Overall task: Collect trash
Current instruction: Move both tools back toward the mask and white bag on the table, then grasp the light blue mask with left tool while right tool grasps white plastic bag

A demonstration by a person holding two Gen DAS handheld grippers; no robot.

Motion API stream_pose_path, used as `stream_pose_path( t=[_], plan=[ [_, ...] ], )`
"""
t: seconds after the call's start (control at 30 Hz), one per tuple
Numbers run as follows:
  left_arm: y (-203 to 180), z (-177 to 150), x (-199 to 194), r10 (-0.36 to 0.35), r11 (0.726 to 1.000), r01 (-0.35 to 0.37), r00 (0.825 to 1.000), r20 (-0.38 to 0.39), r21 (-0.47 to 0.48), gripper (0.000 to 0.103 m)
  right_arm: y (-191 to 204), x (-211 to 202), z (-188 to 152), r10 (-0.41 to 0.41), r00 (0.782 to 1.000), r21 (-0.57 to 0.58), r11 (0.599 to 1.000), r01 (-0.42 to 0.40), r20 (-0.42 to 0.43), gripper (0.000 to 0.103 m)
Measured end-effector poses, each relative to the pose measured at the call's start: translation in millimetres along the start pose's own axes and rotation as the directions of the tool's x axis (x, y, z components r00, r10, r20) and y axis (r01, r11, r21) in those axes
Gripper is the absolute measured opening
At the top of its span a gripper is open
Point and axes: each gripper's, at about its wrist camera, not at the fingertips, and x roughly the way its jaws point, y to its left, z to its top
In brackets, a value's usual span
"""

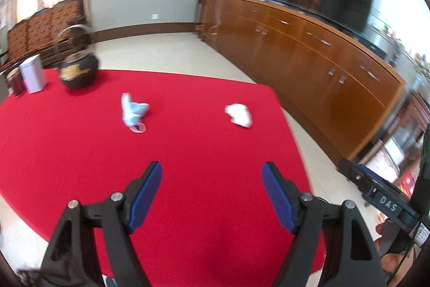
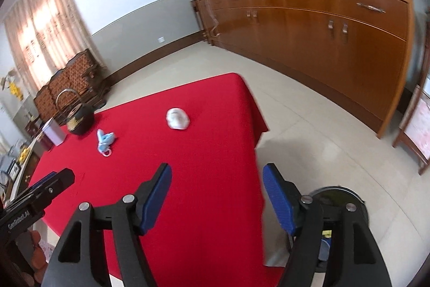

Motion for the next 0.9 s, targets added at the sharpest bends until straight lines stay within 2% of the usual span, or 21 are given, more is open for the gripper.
stream_pose_path(
  t=[0.17, 0.37, 0.67, 0.87, 0.9],
  plan=[
    [43, 12, 11, 0.072, 0.996, -0.071, 0.997, 0.009, -0.059, 0.078, 35, 32, 7, 0.037, 0.999, -0.036, 0.999, -0.038, -0.026, 0.073],
    [83, 27, 34, 0.114, 0.987, -0.114, 0.993, -0.008, -0.117, 0.078, 64, 68, 14, 0.058, 0.997, -0.079, 0.995, -0.062, -0.05, 0.073],
    [98, 45, 80, 0.131, 0.984, -0.136, 0.99, -0.045, -0.118, 0.078, 85, 126, 30, 0.059, 0.995, -0.102, 0.993, -0.067, -0.079, 0.073],
    [98, 56, 118, 0.126, 0.984, -0.136, 0.988, -0.085, -0.119, 0.078, 89, 170, 44, 0.029, 0.994, -0.116, 0.992, -0.041, -0.106, 0.075],
    [99, 57, 123, 0.145, 0.98, -0.155, 0.986, -0.083, -0.128, 0.078, 89, 178, 46, 0.024, 0.993, -0.119, 0.992, -0.037, -0.112, 0.075]
  ],
)
